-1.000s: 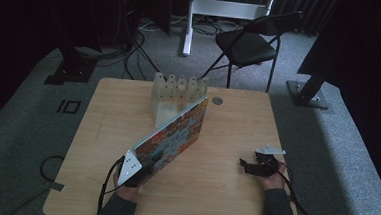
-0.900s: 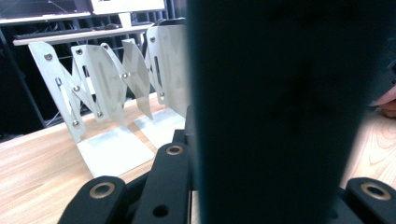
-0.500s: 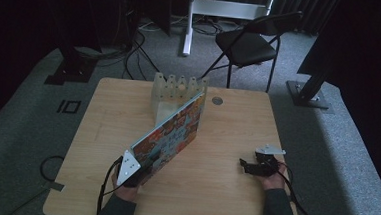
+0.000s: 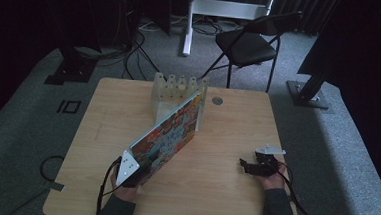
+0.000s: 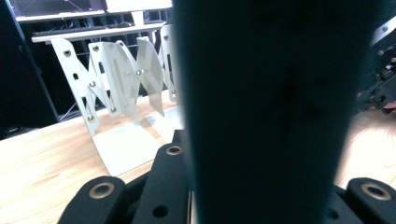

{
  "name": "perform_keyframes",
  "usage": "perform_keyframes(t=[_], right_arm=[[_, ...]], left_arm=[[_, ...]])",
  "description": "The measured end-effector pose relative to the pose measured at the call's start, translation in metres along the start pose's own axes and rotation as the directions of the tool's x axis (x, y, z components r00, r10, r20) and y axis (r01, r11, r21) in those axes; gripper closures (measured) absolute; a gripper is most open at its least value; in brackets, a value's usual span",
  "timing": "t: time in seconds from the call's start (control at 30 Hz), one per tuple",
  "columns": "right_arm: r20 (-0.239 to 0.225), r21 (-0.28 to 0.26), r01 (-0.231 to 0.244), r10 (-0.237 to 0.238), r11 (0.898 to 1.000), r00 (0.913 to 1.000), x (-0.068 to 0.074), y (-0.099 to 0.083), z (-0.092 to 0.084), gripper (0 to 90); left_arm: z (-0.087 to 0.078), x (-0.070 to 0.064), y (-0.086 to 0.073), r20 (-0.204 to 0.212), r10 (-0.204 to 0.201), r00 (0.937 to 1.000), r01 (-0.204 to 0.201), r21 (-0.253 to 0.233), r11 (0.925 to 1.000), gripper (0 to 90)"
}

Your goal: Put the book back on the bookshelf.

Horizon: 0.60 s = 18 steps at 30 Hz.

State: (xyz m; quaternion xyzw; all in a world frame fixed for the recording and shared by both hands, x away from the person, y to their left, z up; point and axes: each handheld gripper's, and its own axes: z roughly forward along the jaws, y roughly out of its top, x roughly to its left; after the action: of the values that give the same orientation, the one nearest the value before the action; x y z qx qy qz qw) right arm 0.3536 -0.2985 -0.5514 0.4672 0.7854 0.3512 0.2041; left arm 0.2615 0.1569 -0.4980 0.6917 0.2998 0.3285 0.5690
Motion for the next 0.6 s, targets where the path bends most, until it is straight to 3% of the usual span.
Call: perform_keyframes(t=[0.6], right_arm=[[0.000,0.000,0.000,0.000,1.000,1.0000,0.0000,0.0000,0.0000,21.3]], left_arm=[[-0.0073,0.0042,-0.0005,-0.022,-0.005,0.9997,0.005,0.007,1.0000,79.3]])
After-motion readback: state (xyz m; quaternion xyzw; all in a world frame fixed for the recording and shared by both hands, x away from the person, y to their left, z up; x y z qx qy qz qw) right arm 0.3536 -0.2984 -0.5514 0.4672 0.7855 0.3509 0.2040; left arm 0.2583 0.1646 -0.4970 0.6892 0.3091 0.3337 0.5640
